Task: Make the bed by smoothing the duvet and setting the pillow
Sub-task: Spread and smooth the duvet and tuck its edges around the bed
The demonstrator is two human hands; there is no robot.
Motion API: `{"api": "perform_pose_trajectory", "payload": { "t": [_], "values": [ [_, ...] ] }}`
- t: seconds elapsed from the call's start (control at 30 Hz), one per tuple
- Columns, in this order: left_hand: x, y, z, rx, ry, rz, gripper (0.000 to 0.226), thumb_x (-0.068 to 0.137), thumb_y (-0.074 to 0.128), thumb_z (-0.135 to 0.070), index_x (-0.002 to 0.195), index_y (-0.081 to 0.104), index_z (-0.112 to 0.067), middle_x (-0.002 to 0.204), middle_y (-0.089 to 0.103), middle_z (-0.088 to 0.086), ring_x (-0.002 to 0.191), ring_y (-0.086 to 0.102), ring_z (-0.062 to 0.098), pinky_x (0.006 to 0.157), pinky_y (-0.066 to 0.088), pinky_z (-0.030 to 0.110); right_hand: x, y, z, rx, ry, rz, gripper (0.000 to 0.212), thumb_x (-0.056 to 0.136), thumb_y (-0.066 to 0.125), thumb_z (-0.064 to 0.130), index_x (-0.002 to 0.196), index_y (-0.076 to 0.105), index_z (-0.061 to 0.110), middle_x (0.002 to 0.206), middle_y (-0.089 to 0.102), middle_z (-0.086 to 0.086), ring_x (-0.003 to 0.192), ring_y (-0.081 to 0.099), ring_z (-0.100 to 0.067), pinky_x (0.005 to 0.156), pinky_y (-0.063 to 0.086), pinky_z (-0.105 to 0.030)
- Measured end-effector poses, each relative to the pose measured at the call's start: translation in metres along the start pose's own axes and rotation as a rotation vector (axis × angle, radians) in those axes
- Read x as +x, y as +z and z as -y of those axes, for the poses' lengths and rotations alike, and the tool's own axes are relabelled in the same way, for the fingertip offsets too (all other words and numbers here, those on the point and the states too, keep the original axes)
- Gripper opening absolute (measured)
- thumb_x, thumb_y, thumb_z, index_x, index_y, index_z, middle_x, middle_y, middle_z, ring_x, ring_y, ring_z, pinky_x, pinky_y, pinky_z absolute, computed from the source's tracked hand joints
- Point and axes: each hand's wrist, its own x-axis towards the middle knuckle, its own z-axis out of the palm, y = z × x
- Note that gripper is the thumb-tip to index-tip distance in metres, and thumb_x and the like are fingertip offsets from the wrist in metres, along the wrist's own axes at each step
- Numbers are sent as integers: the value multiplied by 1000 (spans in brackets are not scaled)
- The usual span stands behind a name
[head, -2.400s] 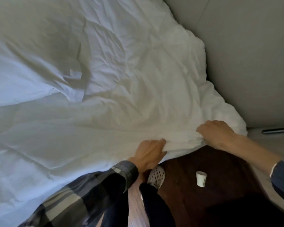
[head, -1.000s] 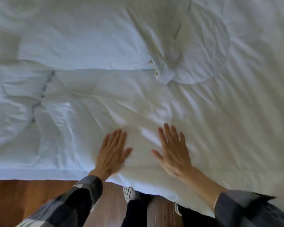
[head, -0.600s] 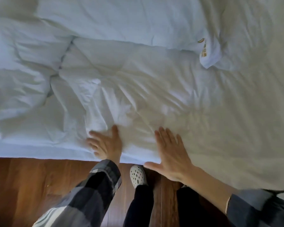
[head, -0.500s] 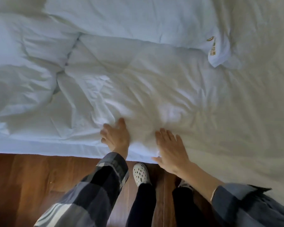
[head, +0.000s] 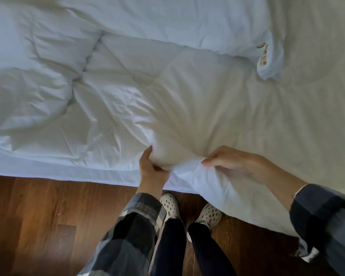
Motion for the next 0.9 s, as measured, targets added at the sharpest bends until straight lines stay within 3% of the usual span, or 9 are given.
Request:
{"api": "perform_pose_trajectory", "payload": {
  "t": [0.1,0.17,0.27,0.43,0.53,0.63,0.73,0.8,0.9],
  "values": [
    [0,-30,-6,17,13,15,26,90,66,-23,113,73,-15,100,77,9,83,75,30,66,62,41,6,21,-9,-97,-105,-291,55,85,56,67,118,70,24,131,62,0,122,56,-20,110,39,-42],
    [2,-60,0,81,18,-97,39,81,78,-35,114,73,-15,106,76,8,89,73,33,75,61,50,19,46,-26,-510,-137,-474,81,89,40,71,153,28,22,163,18,-5,149,18,-26,121,18,-47],
    [13,-104,19,340,104,-451,66,66,86,-56,104,61,-9,95,68,7,86,68,30,90,57,51,34,84,-59,-1015,-26,-408,104,85,39,76,157,-8,18,161,-24,-15,150,-16,-34,120,0,-55],
    [25,-121,12,375,99,-364,59,69,89,-46,107,67,-7,97,72,8,89,70,32,92,57,49,35,99,-37,-918,-342,-791,81,94,40,57,156,20,9,163,11,-21,149,15,-38,118,16,-57],
    [25,-134,13,298,95,-259,36,82,84,-28,104,68,-4,96,76,13,84,73,33,72,61,45,48,104,-51,-1066,-250,-587,89,90,25,69,157,16,12,165,-2,-15,152,5,-35,119,3,-55],
    [9,-161,33,454,139,-385,38,89,75,-40,97,62,-5,86,70,8,70,65,25,55,53,28,55,119,-52,-1064,-161,-542,93,89,47,63,156,17,6,164,1,-20,151,6,-38,119,6,-58],
    [3,-184,29,526,80,-320,34,87,77,-37,97,66,-7,92,73,10,79,66,27,71,55,37,53,139,-22,-1033,-318,-675,82,86,63,45,148,36,-1,159,23,-24,143,30,-42,114,26,-60],
    [1,-193,4,447,108,-226,24,81,80,-21,98,70,-8,97,73,11,87,68,29,79,55,41,59,151,3,-1046,-423,-658,82,89,59,47,150,31,1,160,20,-22,145,28,-41,114,27,-59],
    [3,-202,-64,211,272,-254,33,72,75,-35,92,65,-11,91,64,7,83,62,23,84,48,36,77,175,49,-1024,-513,-612,83,92,47,55,155,20,7,163,12,-18,149,19,-37,117,25,-57]
  ]
}}
